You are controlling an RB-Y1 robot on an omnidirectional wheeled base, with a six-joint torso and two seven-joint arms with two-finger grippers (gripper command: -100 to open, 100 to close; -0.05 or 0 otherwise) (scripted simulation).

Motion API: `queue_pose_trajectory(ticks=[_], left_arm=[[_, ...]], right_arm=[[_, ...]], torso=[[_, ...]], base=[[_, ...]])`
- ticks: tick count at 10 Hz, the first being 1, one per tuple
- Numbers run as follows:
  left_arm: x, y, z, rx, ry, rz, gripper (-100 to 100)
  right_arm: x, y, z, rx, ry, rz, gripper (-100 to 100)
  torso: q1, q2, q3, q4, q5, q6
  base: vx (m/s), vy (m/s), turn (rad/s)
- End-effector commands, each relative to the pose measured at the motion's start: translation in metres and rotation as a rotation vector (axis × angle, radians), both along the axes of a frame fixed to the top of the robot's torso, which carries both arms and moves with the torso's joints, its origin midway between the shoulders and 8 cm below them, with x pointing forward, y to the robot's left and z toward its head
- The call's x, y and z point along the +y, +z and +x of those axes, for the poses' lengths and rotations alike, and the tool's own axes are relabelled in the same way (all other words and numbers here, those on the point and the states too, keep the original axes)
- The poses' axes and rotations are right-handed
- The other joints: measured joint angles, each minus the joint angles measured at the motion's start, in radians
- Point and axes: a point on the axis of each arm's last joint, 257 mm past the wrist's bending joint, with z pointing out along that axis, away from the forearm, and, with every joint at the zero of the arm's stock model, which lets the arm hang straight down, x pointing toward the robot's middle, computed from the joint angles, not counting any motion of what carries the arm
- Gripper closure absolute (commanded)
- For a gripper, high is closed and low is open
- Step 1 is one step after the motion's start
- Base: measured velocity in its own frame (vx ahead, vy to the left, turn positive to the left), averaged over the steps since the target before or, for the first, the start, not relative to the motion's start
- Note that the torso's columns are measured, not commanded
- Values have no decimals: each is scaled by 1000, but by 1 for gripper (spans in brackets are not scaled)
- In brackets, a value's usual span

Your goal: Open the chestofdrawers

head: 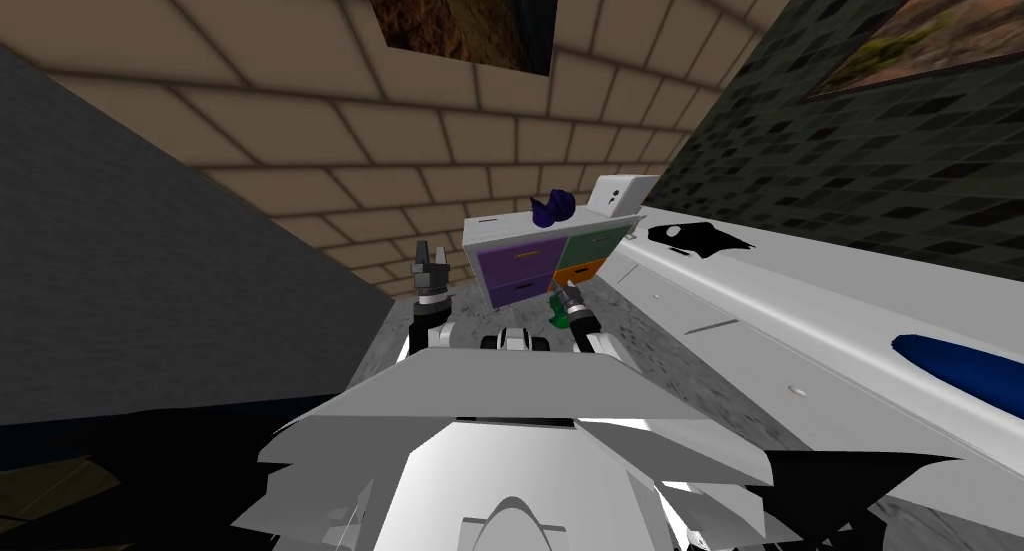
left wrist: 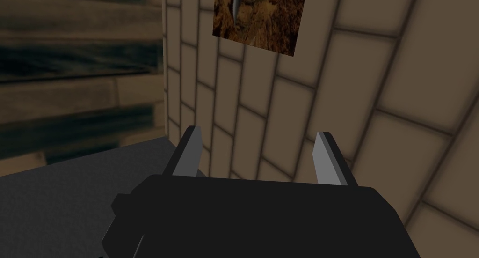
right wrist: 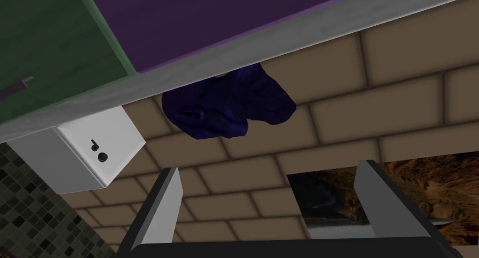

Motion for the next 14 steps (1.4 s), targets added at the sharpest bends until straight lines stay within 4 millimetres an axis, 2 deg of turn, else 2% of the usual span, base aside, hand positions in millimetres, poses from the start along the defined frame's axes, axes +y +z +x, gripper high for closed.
queue_pose_trajectory(ticks=[1,2,3,4,6,7,9,10,12,13,14], left_arm=[[0,0,0,0,0,0,0],[0,0,0,0,0,0,0],[0,0,0,0,0,0,0],[0,0,0,0,0,0,0],[0,0,0,0,0,0,0],[0,0,0,0,0,0,0],[0,0,0,0,0,0,0],[0,0,0,0,0,0,0],[0,0,0,0,0,0,0],[0,0,0,0,0,0,0],[0,0,0,0,0,0,0]], right_arm=[[-2,-8,0,12,-14,-68,-100],[-9,-25,-2,50,-36,-121,-100],[-9,-24,-2,44,-36,-153,-100],[-14,-40,-5,78,-51,-200,-100],[-17,-39,-4,70,-58,-254,-100],[-25,-54,-8,105,-81,-307,-100],[-25,-52,-7,94,-80,-350,-100],[-34,-67,-11,127,-102,-403,-100],[-34,-65,-11,115,-100,-447,-100],[-44,-79,-15,145,-121,-503,-100],[-43,-78,-15,139,-120,-522,-100]], torso=[[0,0,0,0,0,0],[-1,1,0,0,0,0],[0,-1,0,0,0,0],[0,-1,-1,0,0,0],[0,-1,-1,0,0,1],[-1,2,1,0,0,0],[0,0,0,0,0,0],[-1,1,0,0,0,0],[0,-1,-1,0,0,1],[-1,0,0,0,0,0],[0,-1,-1,0,0,0]], base=[[29,13,-13],[58,29,105],[63,29,57],[89,43,107],[55,30,18],[55,28,91],[45,22,34],[54,25,104],[44,26,22],[60,35,115],[71,34,58]])
